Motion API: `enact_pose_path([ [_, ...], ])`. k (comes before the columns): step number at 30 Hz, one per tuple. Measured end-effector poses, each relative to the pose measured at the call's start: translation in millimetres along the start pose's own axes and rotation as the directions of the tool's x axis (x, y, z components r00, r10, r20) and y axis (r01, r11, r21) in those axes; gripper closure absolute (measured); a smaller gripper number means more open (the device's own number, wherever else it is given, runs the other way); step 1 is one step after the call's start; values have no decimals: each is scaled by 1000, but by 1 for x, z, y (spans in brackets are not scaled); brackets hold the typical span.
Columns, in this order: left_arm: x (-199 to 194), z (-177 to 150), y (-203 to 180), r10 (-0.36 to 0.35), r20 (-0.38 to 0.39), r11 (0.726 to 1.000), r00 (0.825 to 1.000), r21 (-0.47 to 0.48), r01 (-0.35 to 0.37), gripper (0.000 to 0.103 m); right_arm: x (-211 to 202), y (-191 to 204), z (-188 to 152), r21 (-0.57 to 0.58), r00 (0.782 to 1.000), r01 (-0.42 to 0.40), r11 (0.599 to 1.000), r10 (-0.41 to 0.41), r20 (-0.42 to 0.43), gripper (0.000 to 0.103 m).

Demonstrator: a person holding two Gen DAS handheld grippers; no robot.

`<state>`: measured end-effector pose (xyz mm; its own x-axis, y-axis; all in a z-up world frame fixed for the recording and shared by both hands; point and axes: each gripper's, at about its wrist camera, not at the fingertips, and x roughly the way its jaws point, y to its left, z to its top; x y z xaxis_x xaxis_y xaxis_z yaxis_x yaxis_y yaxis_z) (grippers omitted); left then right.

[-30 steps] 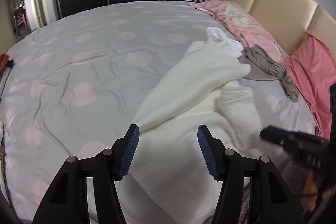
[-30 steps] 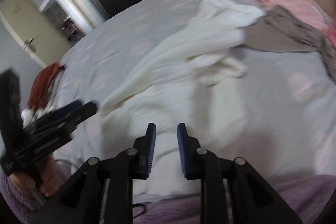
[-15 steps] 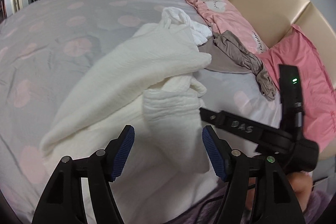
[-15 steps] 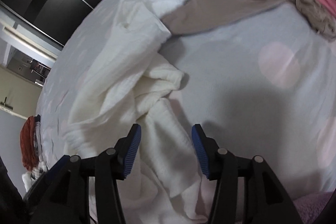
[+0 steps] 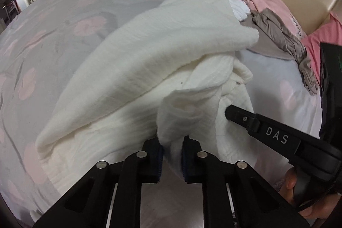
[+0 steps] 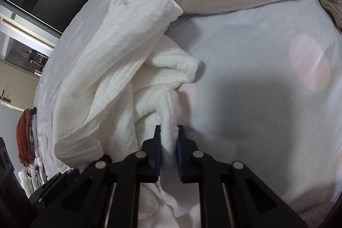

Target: Fold clothes

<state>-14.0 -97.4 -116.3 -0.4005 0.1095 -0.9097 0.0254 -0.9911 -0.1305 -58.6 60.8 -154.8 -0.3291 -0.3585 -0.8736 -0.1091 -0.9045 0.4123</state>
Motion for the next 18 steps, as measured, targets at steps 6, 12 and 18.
enact_pose_path([
  [6,-47,10,19,113,141,994,984,-31,-109,95,-23,6,-5,-35,997,20,999,-17,81,97],
  [12,-129,35,91,273,295,959,916,-164,-233,96,-60,6,-18,-39,977,71,997,-61,204,97],
  [18,-196,29,189,501,313,854,807,-328,-403,96,-81,-2,-21,39,951,152,988,-157,265,97],
])
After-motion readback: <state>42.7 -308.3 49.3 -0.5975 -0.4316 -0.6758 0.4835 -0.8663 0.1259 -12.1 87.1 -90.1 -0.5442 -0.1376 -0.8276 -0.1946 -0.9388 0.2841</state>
